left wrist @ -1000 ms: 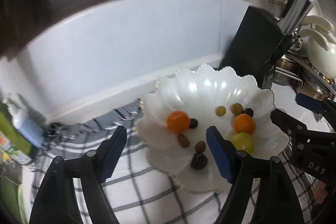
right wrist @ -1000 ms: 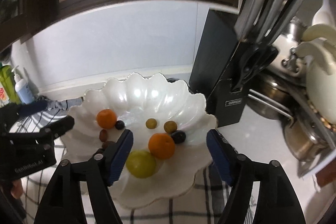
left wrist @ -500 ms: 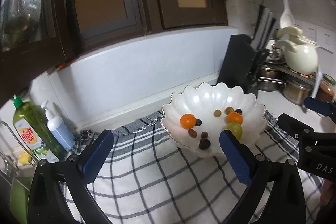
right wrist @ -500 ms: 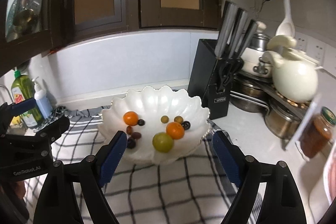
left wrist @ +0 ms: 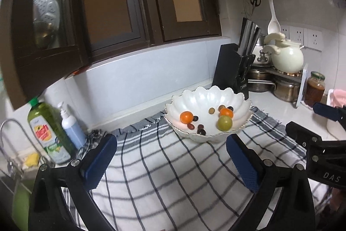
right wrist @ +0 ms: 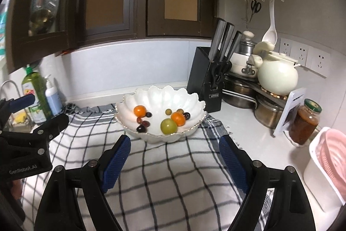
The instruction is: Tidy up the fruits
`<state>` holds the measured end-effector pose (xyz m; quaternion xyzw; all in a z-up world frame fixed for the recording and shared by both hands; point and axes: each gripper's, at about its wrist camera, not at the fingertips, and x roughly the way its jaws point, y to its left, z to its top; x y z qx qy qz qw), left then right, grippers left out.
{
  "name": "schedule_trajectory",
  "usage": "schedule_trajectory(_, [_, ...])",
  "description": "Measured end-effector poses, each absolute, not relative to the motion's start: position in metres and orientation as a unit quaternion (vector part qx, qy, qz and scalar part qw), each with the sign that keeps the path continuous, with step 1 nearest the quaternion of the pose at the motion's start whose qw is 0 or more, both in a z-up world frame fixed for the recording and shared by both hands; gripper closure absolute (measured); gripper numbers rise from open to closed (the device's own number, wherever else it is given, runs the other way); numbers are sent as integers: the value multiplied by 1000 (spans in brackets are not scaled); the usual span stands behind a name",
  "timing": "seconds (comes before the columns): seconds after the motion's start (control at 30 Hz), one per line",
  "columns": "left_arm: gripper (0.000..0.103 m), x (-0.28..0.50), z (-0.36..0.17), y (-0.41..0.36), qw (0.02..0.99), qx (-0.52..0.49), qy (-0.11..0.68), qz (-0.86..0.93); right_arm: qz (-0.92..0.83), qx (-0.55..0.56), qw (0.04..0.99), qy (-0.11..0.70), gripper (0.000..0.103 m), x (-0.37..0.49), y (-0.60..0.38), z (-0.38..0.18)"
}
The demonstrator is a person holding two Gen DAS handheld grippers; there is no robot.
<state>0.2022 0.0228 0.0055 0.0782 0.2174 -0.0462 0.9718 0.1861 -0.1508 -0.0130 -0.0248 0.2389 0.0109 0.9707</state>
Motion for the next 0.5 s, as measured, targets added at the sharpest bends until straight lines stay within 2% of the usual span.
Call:
schedule_trajectory(0.3, [0, 135, 11, 9, 977, 64, 205, -5, 49, -34, 971, 230, 18, 129, -166, -2])
schedule_trajectory(0.37, [0, 120, 12, 4, 977, 62, 203, -6, 54, -36, 972, 225, 13, 115, -171, -1])
schedule_trajectory(0.5, [0, 91, 15, -5, 979, 56, 198, -11, 56, -36, 974, 218, 13, 89, -180, 0])
